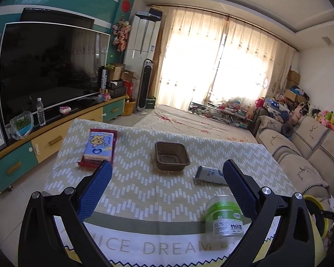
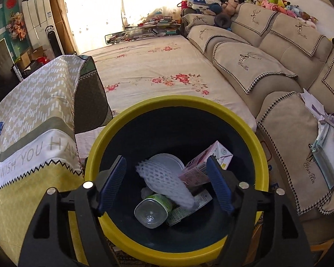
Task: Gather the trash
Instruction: 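Carry the foam net over the bin and open the right tool, then grasp the green toothpaste jar with the left tool, then carry the green jar over the bin and open the left tool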
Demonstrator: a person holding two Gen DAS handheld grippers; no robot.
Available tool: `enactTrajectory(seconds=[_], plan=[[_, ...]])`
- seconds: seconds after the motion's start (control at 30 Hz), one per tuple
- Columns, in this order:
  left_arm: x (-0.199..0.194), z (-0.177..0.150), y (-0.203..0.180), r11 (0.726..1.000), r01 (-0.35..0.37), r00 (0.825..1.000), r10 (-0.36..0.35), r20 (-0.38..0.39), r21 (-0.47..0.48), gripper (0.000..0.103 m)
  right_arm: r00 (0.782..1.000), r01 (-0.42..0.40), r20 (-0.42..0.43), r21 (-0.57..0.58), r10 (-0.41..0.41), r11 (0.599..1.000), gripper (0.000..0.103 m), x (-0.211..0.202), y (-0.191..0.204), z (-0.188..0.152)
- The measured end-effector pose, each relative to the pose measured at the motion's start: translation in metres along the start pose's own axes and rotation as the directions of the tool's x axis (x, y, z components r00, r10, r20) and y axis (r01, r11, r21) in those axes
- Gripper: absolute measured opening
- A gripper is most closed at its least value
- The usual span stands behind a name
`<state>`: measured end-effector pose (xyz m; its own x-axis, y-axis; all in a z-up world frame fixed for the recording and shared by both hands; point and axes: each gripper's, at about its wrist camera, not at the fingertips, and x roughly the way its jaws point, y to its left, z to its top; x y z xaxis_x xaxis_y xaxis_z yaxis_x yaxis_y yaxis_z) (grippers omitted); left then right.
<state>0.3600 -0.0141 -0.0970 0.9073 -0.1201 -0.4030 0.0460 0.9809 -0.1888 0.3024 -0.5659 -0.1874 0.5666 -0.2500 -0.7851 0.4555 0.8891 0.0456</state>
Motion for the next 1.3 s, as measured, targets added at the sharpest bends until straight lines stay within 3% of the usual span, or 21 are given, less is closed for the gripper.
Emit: enactTrajectory(seconds=[0.23, 0.37, 0.47, 0.6, 0.77, 0.83, 0.93, 1.23, 1.3], plan=[[0.005, -0.017, -0.039, 0.991, 0.089, 0.994, -0.082, -0.069, 0.103, 0.098, 1.0, -0.019, -0.006, -0.001, 0.019, 1.0, 0.071, -0.002, 0.008, -0.003], [0.01, -0.025, -0.061, 0.978, 0.115, 0.988, -0.096, -0.117, 0.173, 0.098, 1.0, -0.028, 0.001, 0.0, 0.028, 1.0, 0.071, -0.007, 0.01, -0.004], [0.023, -0.036, -0.075, 0.968, 0.11, 0.98, -0.068, -0.187, 0.224, 0.098, 0.999, -0.039, 0.01, 0.003, 0.039, 0.999, 0.072, -0.012, 0.011, -0.004], [0.036, -0.042, -0.08, 0.969, 0.13, 0.962, -0.072, -0.265, 0.209, 0.098, 0.998, -0.055, 0.017, 0.002, 0.055, 0.998, 0.073, -0.017, 0.013, -0.005], [0.056, -0.054, -0.08, 0.97, 0.18, 0.911, -0.103, -0.398, 0.162, 0.097, 0.998, -0.056, 0.015, -0.007, 0.056, 0.998, 0.073, -0.018, 0.018, -0.006], [0.06, -0.057, -0.08, 0.971, 0.186, 0.901, -0.108, -0.421, 0.15, 0.088, 0.998, -0.058, 0.014, -0.004, 0.058, 0.998, 0.073, -0.018, 0.018, -0.007], [0.061, -0.058, -0.08, 0.971, 0.186, 0.898, -0.105, -0.427, 0.153, 0.076, 0.998, -0.062, 0.014, 0.005, 0.062, 0.998, 0.073, -0.019, 0.015, -0.007], [0.067, -0.055, -0.074, 0.977, 0.175, 0.886, -0.102, -0.453, 0.123, 0.052, 0.997, -0.072, 0.016, 0.007, 0.072, 0.997, 0.073, -0.021, 0.013, -0.007], [0.066, -0.055, -0.074, 0.977, 0.179, 0.886, -0.107, -0.452, 0.119, 0.052, 0.997, -0.074, 0.017, 0.008, 0.074, 0.997, 0.073, -0.022, 0.012, -0.007]])
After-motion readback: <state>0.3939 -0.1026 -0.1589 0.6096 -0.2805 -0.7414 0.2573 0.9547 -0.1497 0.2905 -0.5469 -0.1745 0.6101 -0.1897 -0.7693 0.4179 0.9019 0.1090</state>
